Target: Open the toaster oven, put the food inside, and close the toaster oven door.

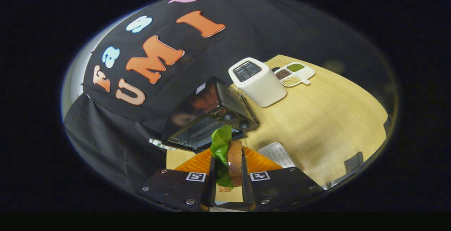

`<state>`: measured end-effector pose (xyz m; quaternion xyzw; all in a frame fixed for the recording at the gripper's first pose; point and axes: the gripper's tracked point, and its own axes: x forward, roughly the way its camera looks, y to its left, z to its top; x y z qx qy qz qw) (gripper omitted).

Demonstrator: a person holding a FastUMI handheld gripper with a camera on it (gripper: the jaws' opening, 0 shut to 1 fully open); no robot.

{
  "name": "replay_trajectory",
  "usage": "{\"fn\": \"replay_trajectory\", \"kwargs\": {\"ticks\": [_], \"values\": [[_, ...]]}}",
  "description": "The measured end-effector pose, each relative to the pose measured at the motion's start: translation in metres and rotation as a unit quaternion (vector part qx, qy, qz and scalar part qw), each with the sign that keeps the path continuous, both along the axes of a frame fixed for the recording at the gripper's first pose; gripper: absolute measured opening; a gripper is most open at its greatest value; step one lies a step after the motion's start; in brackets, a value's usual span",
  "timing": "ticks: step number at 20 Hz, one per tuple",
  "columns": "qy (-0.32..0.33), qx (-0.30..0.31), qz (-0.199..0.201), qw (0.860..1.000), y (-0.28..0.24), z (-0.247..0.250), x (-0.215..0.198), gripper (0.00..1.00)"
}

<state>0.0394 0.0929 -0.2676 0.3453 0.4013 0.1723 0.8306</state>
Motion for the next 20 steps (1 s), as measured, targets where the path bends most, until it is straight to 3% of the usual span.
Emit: {"fn": "replay_trajectory", "kwargs": {"ticks": [9, 15, 20], "values": [[0.002, 0.154, -0.104, 0.983, 0.091, -0.014, 0.002, 0.31], [0.024, 0.214, -0.196, 0.957, 0.141, -0.048, 0.021, 0.31], [0.048, 0.209, -0.23, 0.949, 0.187, -0.086, 0.036, 0.31]]}}
